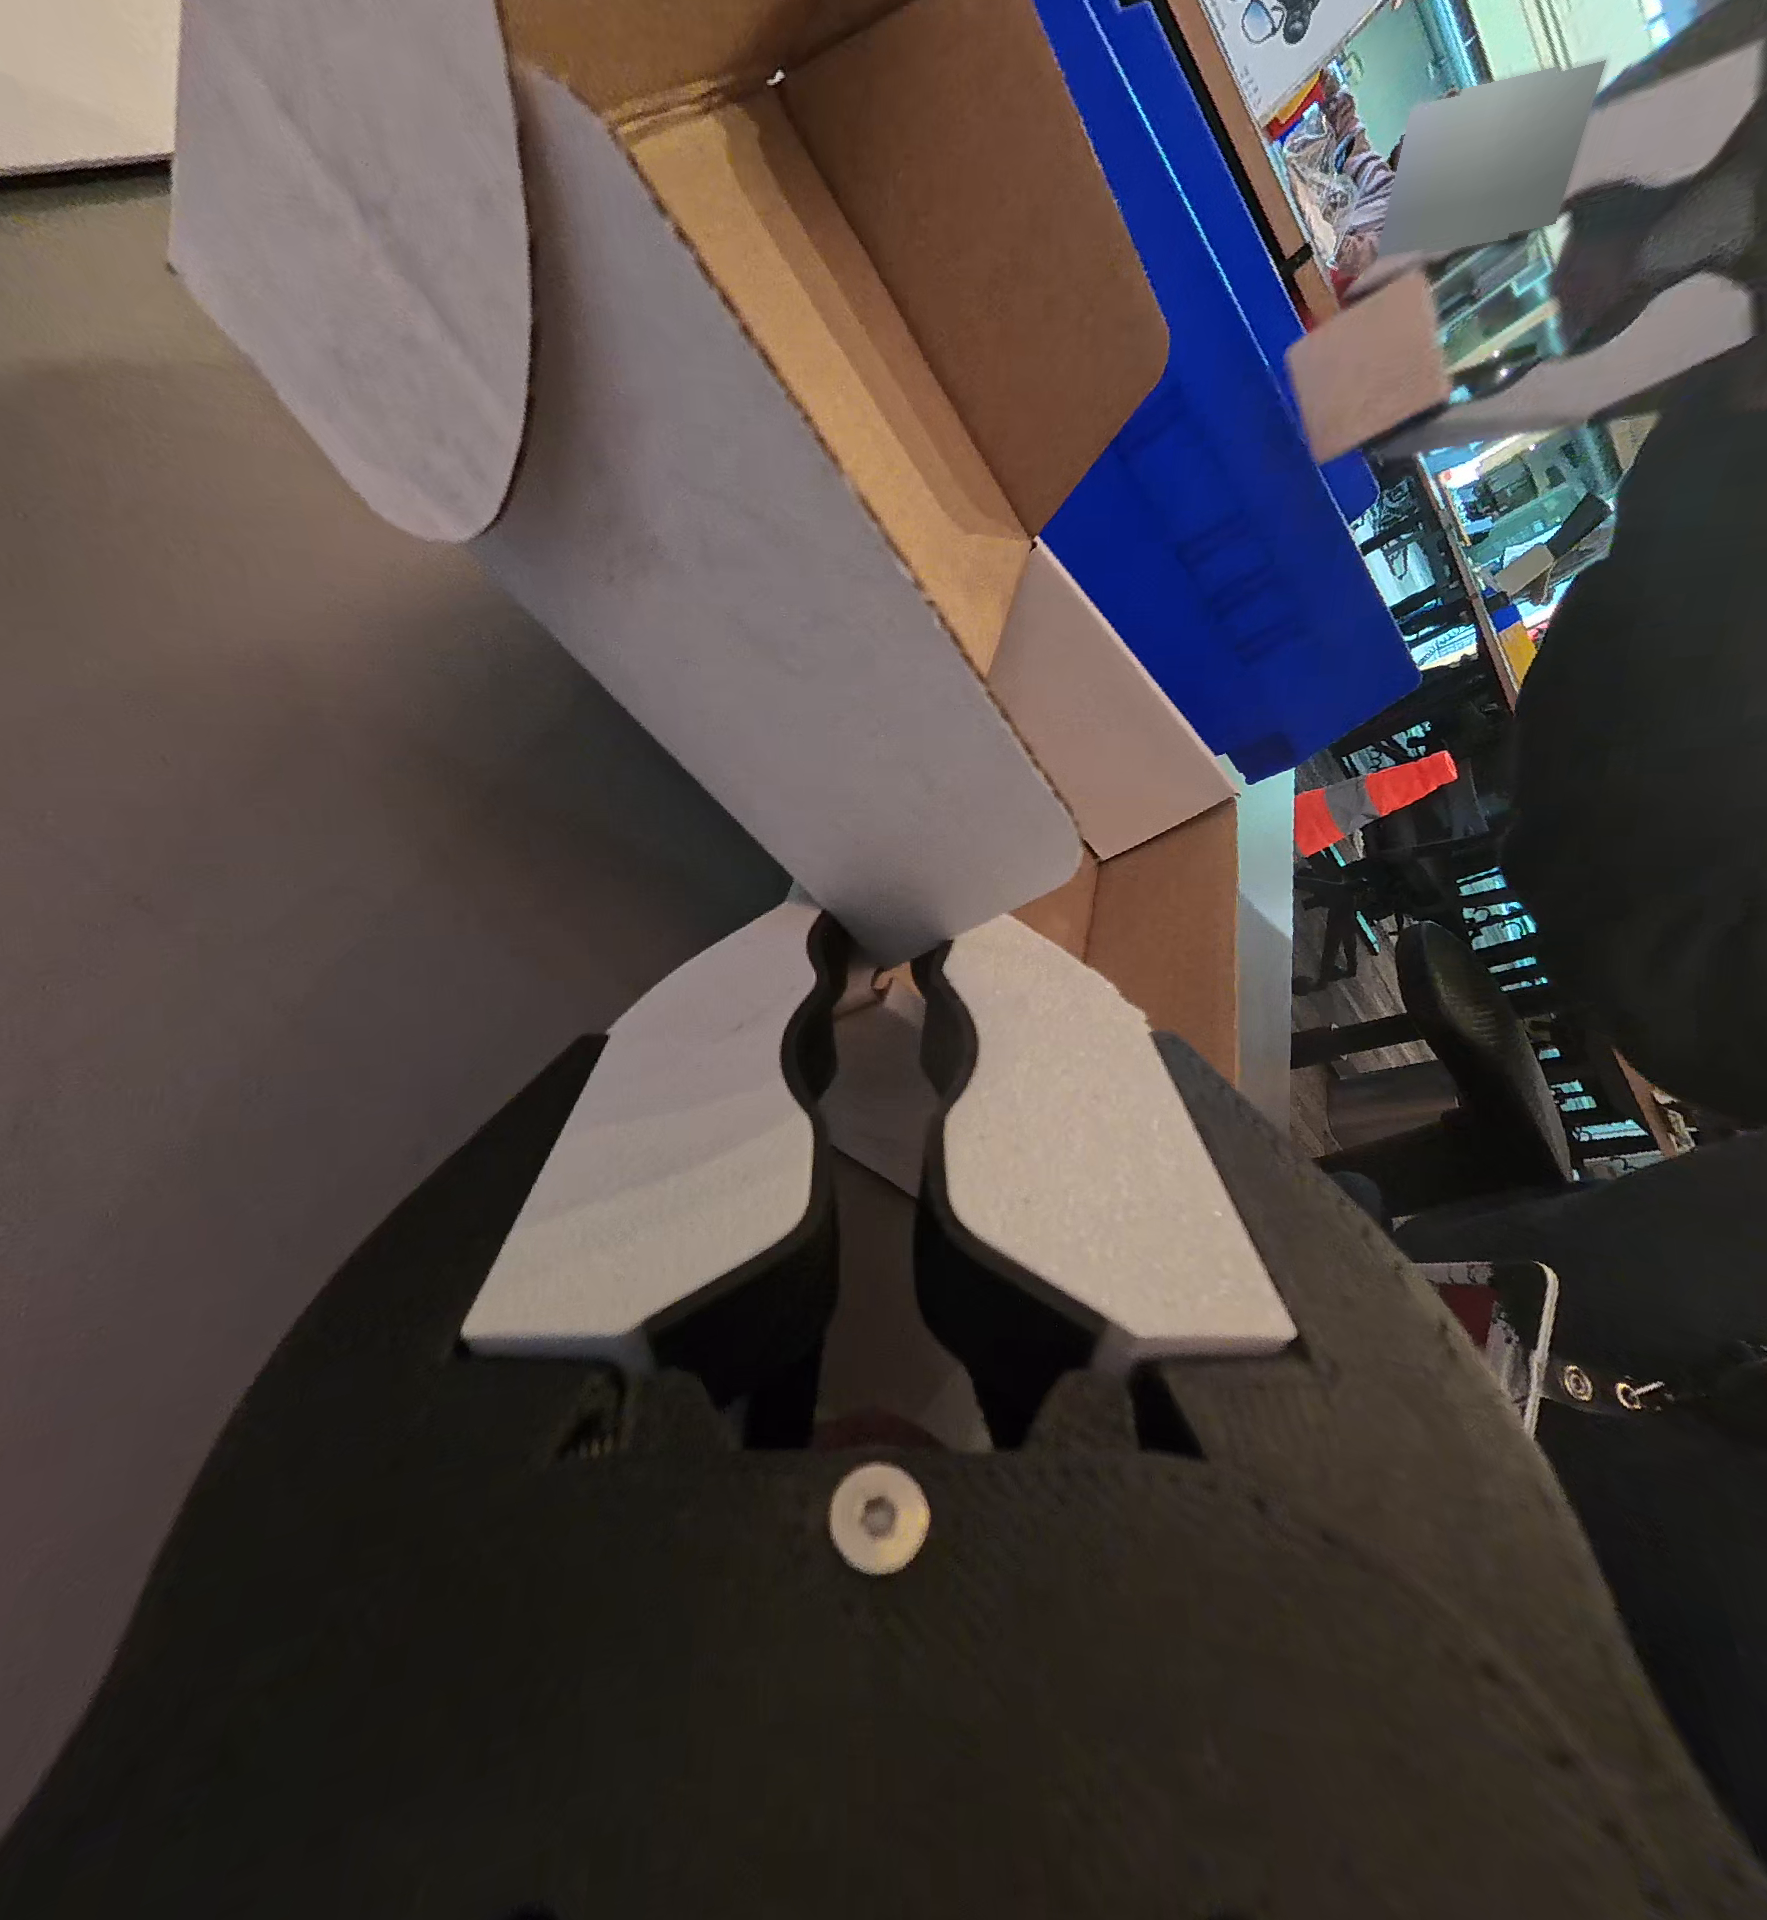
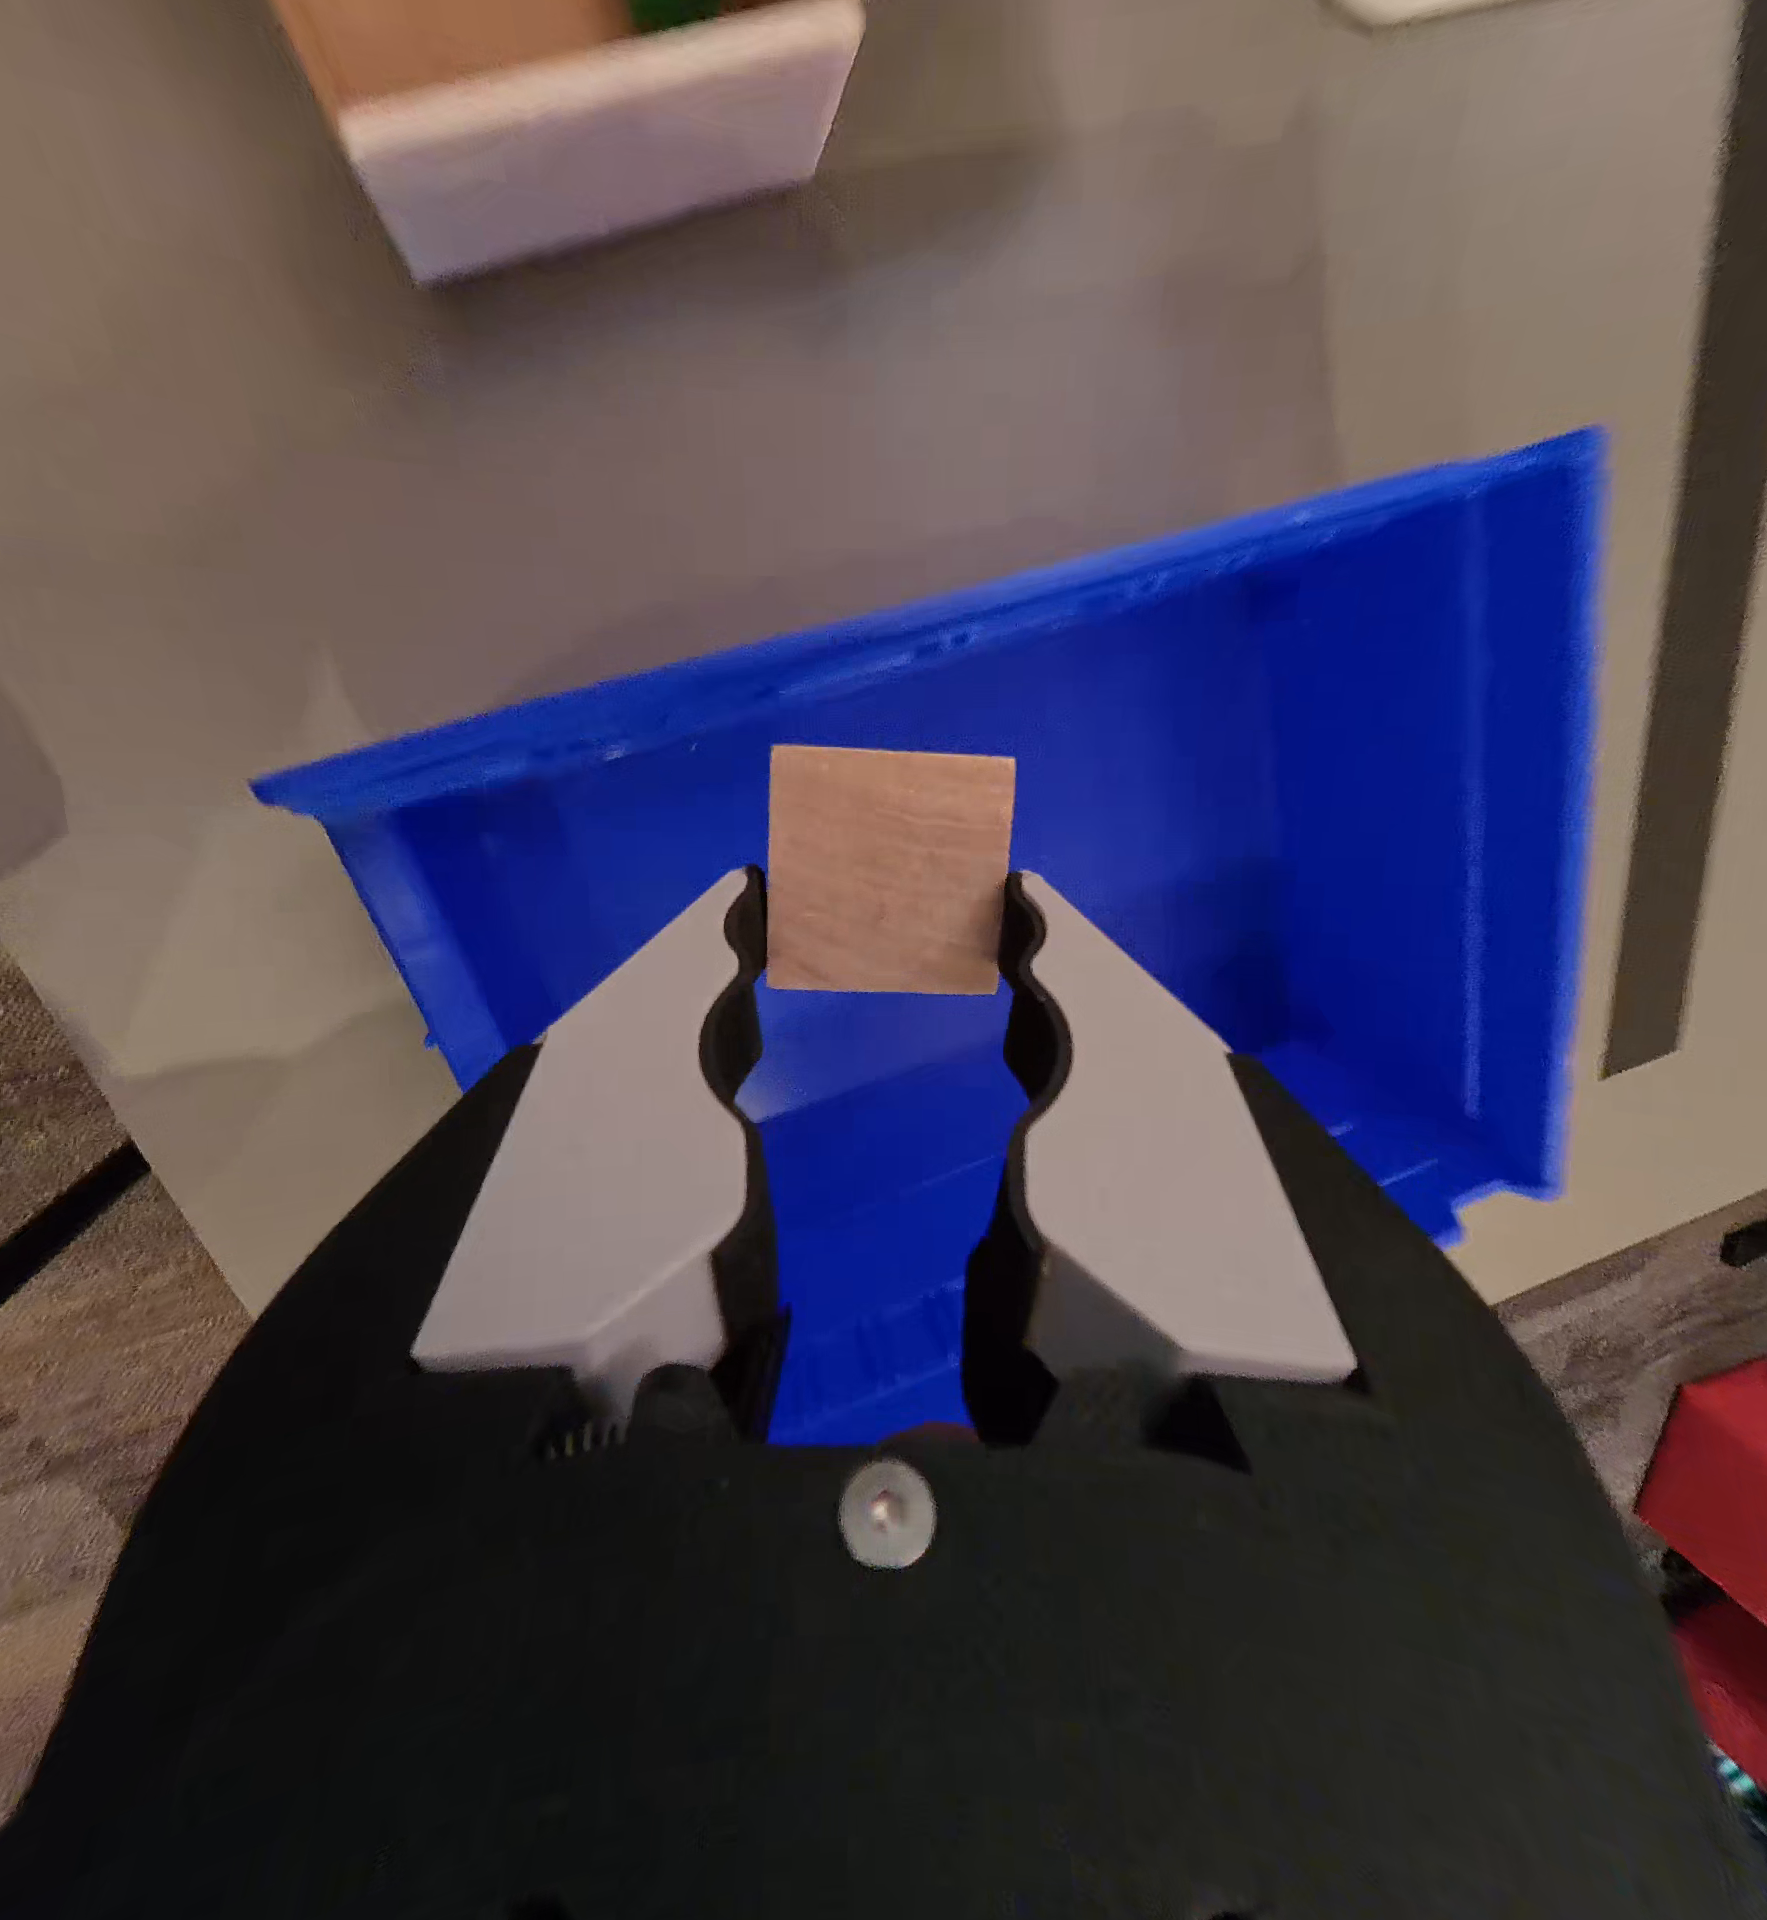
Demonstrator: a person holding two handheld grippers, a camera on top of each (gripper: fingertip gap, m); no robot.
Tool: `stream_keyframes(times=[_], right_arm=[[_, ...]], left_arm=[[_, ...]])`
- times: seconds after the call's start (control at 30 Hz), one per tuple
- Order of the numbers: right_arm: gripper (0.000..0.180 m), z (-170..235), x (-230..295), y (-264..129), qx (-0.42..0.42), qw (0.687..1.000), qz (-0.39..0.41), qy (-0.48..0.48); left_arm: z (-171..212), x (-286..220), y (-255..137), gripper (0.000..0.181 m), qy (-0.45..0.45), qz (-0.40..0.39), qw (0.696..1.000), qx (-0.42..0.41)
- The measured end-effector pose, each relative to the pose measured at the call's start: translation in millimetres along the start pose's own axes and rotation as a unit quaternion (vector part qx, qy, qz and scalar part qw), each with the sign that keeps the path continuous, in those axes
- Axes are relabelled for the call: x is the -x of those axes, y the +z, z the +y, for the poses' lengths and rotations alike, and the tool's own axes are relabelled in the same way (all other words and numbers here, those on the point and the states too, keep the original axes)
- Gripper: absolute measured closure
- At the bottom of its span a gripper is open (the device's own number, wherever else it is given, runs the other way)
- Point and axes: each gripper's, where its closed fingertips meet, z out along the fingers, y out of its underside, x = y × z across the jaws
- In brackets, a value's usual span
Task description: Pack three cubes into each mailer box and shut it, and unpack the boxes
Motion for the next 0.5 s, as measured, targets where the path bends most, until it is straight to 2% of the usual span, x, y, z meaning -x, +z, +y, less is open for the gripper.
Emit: stream_keyframes(times=[0.13, 0.3, 0.43, 0.5], right_arm=[[0.136, 22.0, 19.8, 41.2, 0.042, 0.998, -0.028, -0.023], [0.136, 40.4, 19.5, 87.5, 0.073, 0.995, -0.047, -0.047], [0.135, 41.4, 17.8, 86.9, 0.079, 0.993, -0.061, -0.058], [0.125, 42.6, 15.7, 78.0, 0.090, 0.993, -0.057, -0.053]], left_arm=[[-0.8, 0.7, 0.0, 0.169, -0.003, 0.002, 1.000, 0.001], [0.5, -0.3, -0.2, 0.169, 0.001, -0.003, 1.000, 0.005], [0.7, -0.5, -0.3, 0.169, 0.001, -0.004, 1.000, 0.006], [0.3, -0.2, -0.2, 0.169, 0.000, -0.003, 1.000, 0.005]])
